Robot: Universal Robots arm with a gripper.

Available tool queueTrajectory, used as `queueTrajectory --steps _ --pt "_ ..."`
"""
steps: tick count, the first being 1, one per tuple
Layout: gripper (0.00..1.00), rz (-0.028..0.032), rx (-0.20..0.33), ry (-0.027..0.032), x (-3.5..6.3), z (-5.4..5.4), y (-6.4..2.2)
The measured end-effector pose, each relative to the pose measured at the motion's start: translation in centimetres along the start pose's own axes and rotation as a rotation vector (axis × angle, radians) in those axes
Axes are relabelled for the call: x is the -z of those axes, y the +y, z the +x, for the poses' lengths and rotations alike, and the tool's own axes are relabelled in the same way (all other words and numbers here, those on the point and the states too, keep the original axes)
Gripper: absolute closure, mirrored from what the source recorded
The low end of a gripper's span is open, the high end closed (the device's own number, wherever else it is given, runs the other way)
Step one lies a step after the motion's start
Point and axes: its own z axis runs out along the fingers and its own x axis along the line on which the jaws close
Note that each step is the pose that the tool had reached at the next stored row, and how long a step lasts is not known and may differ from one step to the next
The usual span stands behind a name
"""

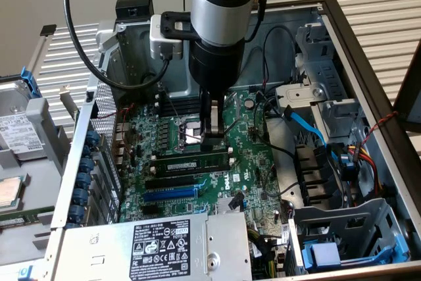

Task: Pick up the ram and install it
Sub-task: 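Press down the ram until it locks into place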

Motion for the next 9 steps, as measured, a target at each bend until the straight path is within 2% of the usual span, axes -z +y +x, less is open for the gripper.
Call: queueTrajectory --steps 9 --pt "0.70 0.0000 0.000 0.0000 0.00 0.00 0.00"
